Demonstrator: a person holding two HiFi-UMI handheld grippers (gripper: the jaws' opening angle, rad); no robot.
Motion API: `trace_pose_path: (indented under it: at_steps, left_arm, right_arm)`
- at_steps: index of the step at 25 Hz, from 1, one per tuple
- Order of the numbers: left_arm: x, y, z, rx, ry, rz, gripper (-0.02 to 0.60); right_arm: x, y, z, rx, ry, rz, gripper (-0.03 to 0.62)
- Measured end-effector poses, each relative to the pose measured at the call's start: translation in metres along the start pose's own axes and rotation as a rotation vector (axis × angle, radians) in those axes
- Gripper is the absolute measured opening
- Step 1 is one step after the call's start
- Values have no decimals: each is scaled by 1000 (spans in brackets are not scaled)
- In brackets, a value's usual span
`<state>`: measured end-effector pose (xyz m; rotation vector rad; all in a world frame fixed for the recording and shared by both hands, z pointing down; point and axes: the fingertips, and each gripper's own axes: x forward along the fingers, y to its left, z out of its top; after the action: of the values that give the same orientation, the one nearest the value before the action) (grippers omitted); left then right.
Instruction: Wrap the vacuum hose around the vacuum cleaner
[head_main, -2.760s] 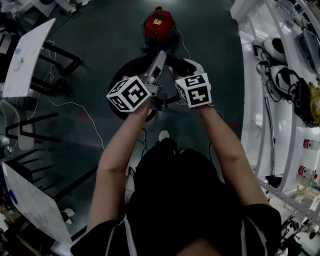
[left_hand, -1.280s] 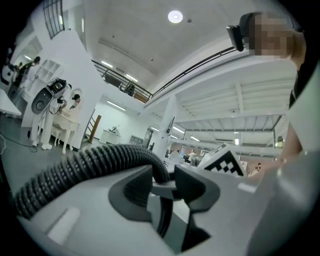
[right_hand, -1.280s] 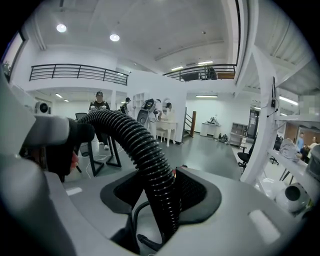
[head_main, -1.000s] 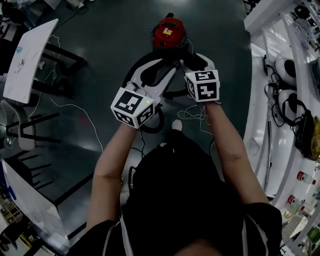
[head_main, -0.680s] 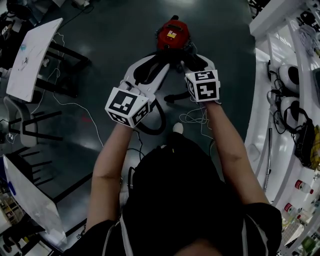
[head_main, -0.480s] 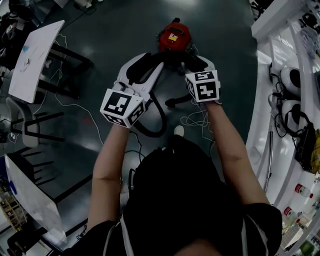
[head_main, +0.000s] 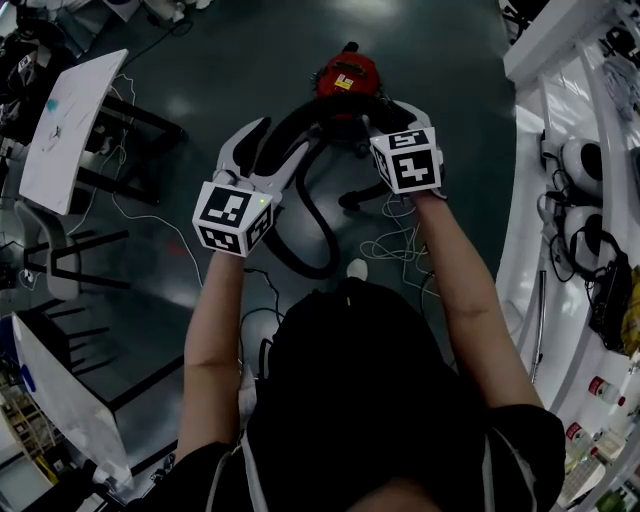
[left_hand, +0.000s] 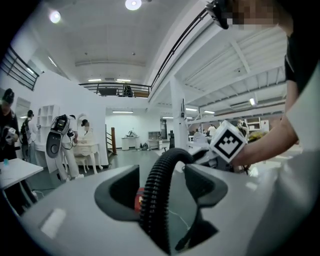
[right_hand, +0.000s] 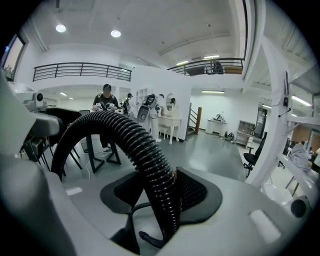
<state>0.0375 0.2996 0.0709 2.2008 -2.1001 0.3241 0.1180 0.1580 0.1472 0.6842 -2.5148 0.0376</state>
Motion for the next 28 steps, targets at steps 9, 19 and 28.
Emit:
trace_pose_path:
  at_steps: [9, 19, 28]
  left_arm:
    - [9, 29, -61, -54, 123, 112, 272]
    - [23, 28, -122, -133, 175, 170, 248]
    - [42, 59, -113, -120, 151, 211, 181]
  right_arm:
    - [22, -35, 14, 10, 11, -8, 204]
    - [51, -67, 21, 40, 32, -33, 204]
    - [64, -79, 18, 63, 56, -67, 204]
